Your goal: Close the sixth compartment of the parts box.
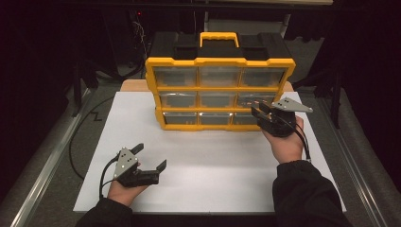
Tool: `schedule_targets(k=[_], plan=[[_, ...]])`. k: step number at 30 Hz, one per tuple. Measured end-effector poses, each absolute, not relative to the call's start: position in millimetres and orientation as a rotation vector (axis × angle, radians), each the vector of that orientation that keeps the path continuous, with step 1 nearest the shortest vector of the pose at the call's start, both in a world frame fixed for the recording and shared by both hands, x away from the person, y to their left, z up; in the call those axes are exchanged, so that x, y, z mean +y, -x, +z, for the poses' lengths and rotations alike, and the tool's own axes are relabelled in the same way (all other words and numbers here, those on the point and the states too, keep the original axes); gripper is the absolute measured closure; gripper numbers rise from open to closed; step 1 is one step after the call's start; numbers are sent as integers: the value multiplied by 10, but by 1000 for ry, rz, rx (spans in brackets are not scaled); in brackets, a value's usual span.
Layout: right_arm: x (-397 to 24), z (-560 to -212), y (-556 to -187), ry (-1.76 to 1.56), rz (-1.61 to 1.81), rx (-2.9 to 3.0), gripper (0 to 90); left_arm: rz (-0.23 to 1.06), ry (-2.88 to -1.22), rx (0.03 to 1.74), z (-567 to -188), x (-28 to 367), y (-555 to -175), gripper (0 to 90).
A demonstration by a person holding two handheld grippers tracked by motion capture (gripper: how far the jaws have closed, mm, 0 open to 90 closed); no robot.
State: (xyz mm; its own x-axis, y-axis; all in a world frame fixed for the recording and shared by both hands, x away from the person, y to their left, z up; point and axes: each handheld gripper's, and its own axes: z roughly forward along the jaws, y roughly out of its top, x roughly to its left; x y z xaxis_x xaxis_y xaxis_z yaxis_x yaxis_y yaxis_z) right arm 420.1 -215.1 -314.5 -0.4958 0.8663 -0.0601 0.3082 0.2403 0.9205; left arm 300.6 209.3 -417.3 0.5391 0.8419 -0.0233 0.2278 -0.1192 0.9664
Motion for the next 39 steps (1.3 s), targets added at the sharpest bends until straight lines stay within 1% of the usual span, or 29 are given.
schedule_targets(k=[5,13,20,23,26,29,33,39], plan=[[-2186,-3168,-4065,-1065,1268,1959,551,678,-1647,920,-4173,2088,-3004,9],[-2220,-3303,-3834,-1073,1285,1991,414,678,-1648,923,-4176,2087,-3007,9],[-2280,-3467,-3665,-1076,1283,2016,350,678,-1648,925,-4175,2086,-3006,9],[-2315,-3528,-3585,-1080,1283,2021,303,679,-1646,924,-4174,2086,-3003,9],[-2351,-3601,-3504,-1085,1279,2021,230,681,-1646,924,-4174,2087,-3004,9],[-2399,-3675,-3424,-1095,1269,2023,180,681,-1645,924,-4174,2085,-3003,9],[-2479,-3781,-3333,-1110,1258,2024,153,681,-1645,924,-4175,2083,-3001,9],[-2585,-3900,-3249,-1118,1223,2014,12,676,-1648,924,-4181,2083,-3013,9]])
